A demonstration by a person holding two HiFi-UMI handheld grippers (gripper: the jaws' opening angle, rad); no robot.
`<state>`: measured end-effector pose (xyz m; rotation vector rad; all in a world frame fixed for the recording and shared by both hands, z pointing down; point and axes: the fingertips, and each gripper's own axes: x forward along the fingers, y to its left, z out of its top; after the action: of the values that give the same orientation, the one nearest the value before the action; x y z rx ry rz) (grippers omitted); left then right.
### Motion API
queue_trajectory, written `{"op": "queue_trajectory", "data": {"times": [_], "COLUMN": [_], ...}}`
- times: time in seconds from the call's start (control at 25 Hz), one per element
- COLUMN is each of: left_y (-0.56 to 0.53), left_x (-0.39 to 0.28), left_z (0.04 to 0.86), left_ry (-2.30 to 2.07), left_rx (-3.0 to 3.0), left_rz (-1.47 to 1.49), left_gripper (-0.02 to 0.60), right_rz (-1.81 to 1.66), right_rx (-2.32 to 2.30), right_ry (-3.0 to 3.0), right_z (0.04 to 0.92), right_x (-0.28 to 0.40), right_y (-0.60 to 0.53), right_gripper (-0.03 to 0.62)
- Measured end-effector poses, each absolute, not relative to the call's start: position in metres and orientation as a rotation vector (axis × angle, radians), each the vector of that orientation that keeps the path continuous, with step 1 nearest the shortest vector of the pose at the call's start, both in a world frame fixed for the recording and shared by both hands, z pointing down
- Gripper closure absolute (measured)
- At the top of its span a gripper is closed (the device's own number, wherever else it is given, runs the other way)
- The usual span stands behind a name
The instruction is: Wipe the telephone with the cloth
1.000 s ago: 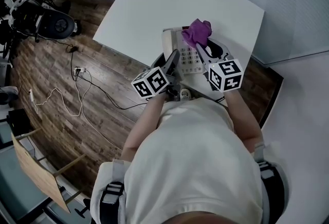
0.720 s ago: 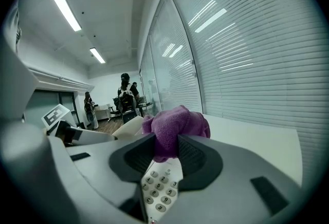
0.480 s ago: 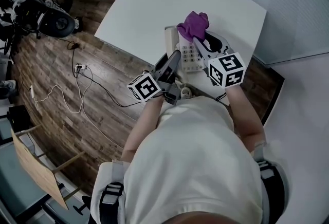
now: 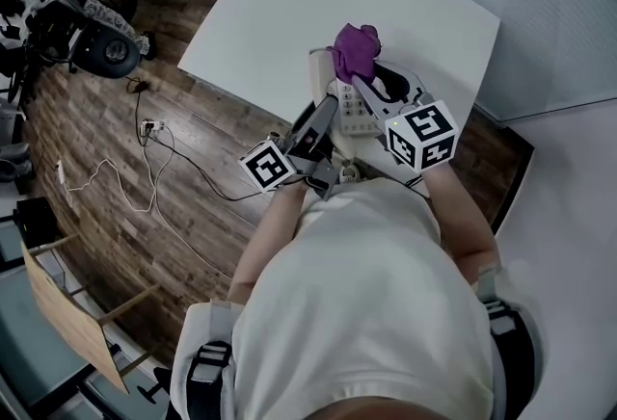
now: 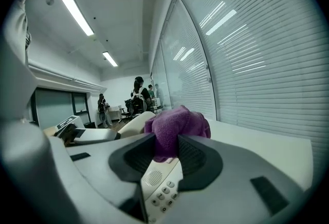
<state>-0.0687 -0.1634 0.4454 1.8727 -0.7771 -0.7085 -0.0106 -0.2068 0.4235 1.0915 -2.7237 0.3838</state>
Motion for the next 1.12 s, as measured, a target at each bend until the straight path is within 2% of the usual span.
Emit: {"op": "queue_trajectory", "data": {"times": [1.12], "left_y": [-0.171], "left_x": [-0.085], "left_z": [0.435], "left_ry": [-0.768], "left_rx": [1.841], "left_rz": [-0.828], "left_gripper": [0.359], "right_rz": [0.425], "right_rx": [0.906], "right_ry": [-2.766], "right_z": [0.431], "right_x": [-0.041], "right_y": [-0.165], "right_gripper": [0.459]}}
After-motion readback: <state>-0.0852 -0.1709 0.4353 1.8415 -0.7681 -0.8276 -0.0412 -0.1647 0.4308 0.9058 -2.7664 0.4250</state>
